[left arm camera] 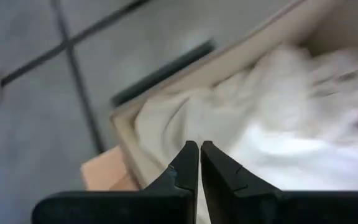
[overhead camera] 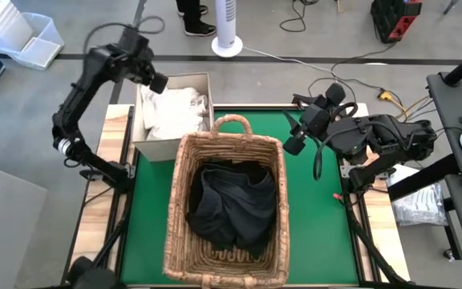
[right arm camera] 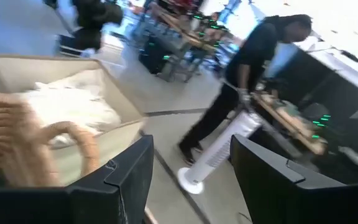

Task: Pick & Place Cloths
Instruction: Return to Home Position

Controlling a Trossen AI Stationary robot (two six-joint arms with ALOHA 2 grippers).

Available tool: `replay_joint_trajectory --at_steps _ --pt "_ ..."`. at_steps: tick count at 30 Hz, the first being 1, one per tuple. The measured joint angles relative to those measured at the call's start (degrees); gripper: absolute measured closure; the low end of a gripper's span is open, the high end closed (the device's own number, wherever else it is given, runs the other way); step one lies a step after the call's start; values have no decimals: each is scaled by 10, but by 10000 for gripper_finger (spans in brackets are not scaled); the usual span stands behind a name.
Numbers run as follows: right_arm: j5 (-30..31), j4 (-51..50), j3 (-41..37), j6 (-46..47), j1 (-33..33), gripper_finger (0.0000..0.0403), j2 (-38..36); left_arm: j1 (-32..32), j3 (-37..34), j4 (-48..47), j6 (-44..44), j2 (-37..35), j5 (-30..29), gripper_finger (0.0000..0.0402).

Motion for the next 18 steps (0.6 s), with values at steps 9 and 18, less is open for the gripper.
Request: replay_joint_trajectory --at_steps 9,18 --pt "-155 -1 0 27 -37 221 -23 -78 138 62 26 -77 96 401" --pt "-306 1 -5 14 -87 267 -48 -223 159 66 40 -169 192 401"
